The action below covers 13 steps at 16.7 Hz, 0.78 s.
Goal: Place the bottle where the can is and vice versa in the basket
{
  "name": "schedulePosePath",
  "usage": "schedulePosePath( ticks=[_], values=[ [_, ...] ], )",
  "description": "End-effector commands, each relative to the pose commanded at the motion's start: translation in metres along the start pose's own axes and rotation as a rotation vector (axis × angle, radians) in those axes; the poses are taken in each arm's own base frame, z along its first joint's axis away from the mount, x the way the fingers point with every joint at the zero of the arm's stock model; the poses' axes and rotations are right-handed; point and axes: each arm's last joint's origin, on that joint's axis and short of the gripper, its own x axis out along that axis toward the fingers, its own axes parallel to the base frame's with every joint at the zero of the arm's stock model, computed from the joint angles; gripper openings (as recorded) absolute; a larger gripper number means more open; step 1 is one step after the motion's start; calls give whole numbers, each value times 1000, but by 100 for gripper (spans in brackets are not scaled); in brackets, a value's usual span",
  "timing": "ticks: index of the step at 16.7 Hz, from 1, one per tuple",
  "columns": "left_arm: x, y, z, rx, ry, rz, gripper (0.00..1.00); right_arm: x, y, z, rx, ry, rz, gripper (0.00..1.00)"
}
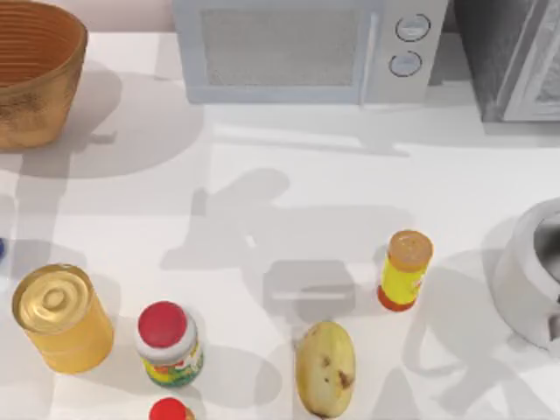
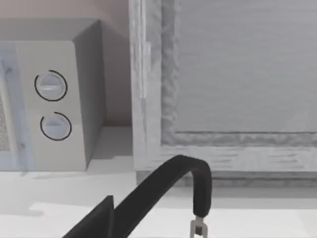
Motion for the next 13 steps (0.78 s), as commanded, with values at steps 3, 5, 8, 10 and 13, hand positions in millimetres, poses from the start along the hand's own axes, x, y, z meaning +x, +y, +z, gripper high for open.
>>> schedulePosePath(
  ticks=[3,5,8,10,13],
  values=[
    [-96,-11,-33,12,-301,23,0,0,0,0,0,0,0,100],
    [-133,-18,-75,16,-458,31,0,0,0,0,0,0,0,100],
    [-142,-27,-145,13,-609,31,0,0,0,0,0,0,0,100],
    [-128,-30,-187,6,-657,25,0,0,0,0,0,0,0,100],
    [-99,-35,-232,-9,-691,13,0,0,0,0,0,0,0,100]
  ],
)
